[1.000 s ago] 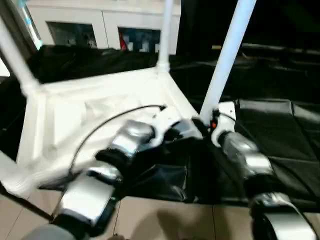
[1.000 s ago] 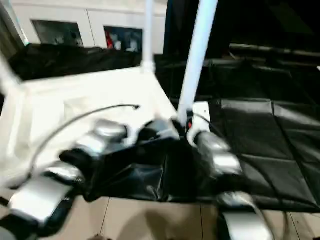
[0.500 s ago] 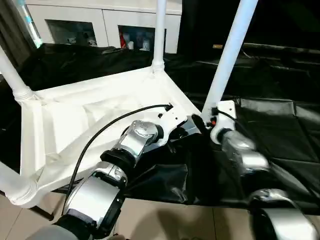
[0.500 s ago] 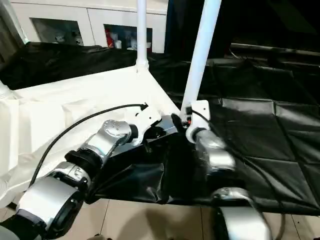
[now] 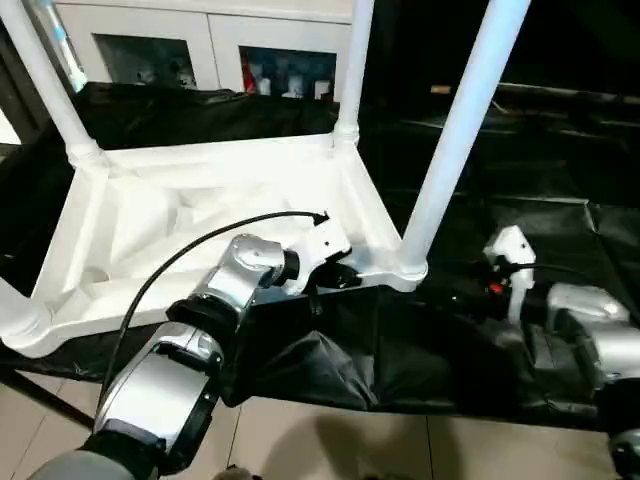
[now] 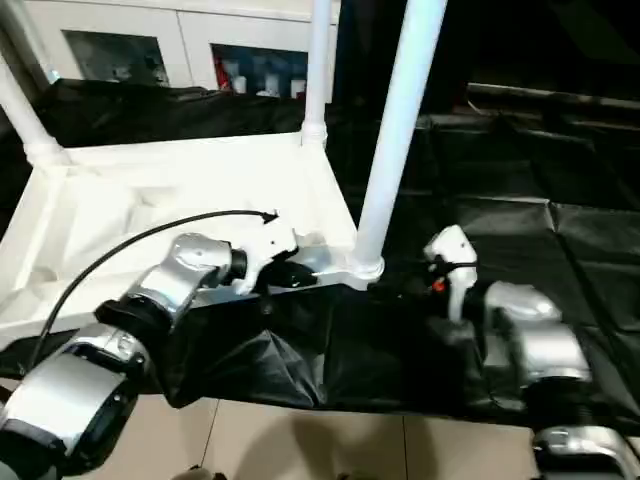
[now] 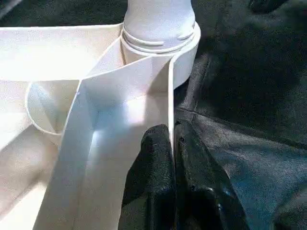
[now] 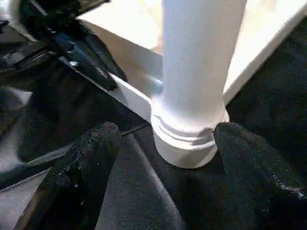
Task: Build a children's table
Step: Rotate table base
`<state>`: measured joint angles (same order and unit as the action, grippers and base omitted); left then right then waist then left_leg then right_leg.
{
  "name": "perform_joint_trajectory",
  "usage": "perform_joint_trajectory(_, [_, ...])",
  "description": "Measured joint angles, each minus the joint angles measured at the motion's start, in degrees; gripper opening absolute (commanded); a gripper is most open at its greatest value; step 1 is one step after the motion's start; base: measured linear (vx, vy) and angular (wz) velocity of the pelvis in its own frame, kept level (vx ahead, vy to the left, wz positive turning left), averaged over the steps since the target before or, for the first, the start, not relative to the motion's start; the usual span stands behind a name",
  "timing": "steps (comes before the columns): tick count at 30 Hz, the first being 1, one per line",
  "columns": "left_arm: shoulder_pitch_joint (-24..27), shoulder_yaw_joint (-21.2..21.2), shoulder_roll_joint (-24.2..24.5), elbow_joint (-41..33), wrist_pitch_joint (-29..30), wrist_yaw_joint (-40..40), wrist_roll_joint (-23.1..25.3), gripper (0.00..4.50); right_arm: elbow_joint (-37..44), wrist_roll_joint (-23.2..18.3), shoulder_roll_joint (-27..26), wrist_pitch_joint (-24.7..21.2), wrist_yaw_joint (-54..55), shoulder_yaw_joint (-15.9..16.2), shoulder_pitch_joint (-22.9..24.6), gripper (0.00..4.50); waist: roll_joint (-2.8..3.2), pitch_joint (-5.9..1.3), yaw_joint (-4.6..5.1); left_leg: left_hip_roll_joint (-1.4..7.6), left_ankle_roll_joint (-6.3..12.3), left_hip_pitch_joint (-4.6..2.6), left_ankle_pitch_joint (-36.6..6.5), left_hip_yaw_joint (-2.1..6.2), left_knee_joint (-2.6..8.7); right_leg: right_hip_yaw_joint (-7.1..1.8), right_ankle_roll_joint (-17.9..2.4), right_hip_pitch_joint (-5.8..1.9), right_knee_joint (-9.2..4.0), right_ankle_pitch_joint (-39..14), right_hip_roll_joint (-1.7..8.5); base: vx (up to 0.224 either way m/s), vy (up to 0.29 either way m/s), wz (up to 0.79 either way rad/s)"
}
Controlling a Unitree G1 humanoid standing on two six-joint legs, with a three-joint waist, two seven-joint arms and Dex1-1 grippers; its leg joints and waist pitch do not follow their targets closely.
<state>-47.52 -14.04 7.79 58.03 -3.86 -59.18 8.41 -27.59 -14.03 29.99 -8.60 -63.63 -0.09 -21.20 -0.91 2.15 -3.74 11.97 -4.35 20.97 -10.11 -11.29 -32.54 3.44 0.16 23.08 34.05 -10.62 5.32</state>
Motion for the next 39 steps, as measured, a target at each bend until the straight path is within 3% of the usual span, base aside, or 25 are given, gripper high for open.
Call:
perform_joint_trajectory(7, [0.43,-0.11,0.50,-0.78,-0.46,-2.55,-0.27,0.00,0.65,0.18,-1.37,0.25,1.72,0.41,-0.37,3.51,-0.03,0.02,-0.01,0.01,0.14,0.04,0.09,0.01,-0.10,0.09,0.00,0.05,0.03,0.00,0.01,0.000,0.000,0.00])
perform_joint_trajectory(13, [0.33,-0.43,-0.16,-0.24,-2.09,0.18,0.43,0.00,5.56,0.12,0.12,-2.26,-0.87,1.45,1.80,3.51,-0.07,0.04,-0.69,0.02,0.20,0.05,0.12,0.02,-0.14,0.09,0.00,0.04,0.05,0.00,0.03,0.000,0.000,0.00])
perform_joint_trajectory(15, [-0.44,-0.16,-1.21,1.04,-2.25,2.93,0.46,0.57,8.39,-0.13,0.15,-2.74,-2.19,2.86,3.63,3.64,-0.12,0.07,-0.82,0.02,0.23,0.05,0.14,0.02,-0.14,0.11,0.00,0.05,0.07,0.01,0.03,0.000,0.000,0.00])
perform_joint_trajectory(22, [-0.28,4.30,-0.85,-1.30,-2.04,5.45,-3.34,1.10,15.01,-3.23,0.82,-6.08,-2.57,2.19,6.80,3.64,-0.34,0.31,-1.02,0.06,0.27,0.15,0.13,0.17,-0.19,0.12,0.00,0.12,0.04,0.02,0.01,0.000,0.000,0.00])
perform_joint_trajectory(25, [2.49,6.47,2.41,-9.39,1.06,2.45,-6.68,1.37,16.12,-4.13,-3.99,-6.41,1.09,1.18,6.42,3.64,-0.35,0.31,-0.69,0.19,0.27,0.09,0.13,0.15,-0.12,0.16,-0.02,0.13,0.07,0.00,-0.08,0.000,0.000,0.00])
perform_joint_trajectory(28, [7.09,6.80,5.43,-16.88,4.88,-0.44,-8.30,1.63,15.02,-3.83,-9.16,-6.21,5.22,2.28,4.44,3.64,-0.29,0.33,-0.57,0.23,0.24,0.13,0.14,0.11,-0.12,0.18,-0.03,0.22,0.13,0.00,-0.07,0.000,0.000,0.00])
perform_joint_trajectory(31, [13.53,7.39,9.60,-26.90,10.82,-2.15,-9.96,1.85,11.76,-3.09,-13.52,-5.38,8.97,3.29,0.77,3.64,-0.72,0.54,-0.20,0.27,0.20,0.10,0.14,0.05,-0.14,0.15,-0.04,0.22,0.20,0.00,-0.05,0.000,0.000,0.00])
perform_joint_trajectory(33, [17.52,8.63,11.92,-33.87,15.00,-2.80,-11.21,2.06,8.71,-2.25,-15.96,-4.23,11.49,3.79,-1.51,3.64,-1.41,0.87,-0.03,0.30,-0.18,0.11,0.03,0.02,-0.12,0.18,-0.05,0.27,0.29,-0.01,-0.04,0.000,0.000,0.00])
perform_joint_trajectory(39, [26.94,12.48,14.72,-49.91,24.16,-0.36,-14.19,2.35,0.03,-0.98,-20.92,-1.09,20.16,2.26,-7.70,3.64,-2.52,1.14,-1.19,0.46,-0.24,0.14,0.07,-0.25,-0.21,0.16,-0.11,0.30,0.37,-0.05,-0.04,0.000,0.000,0.00])
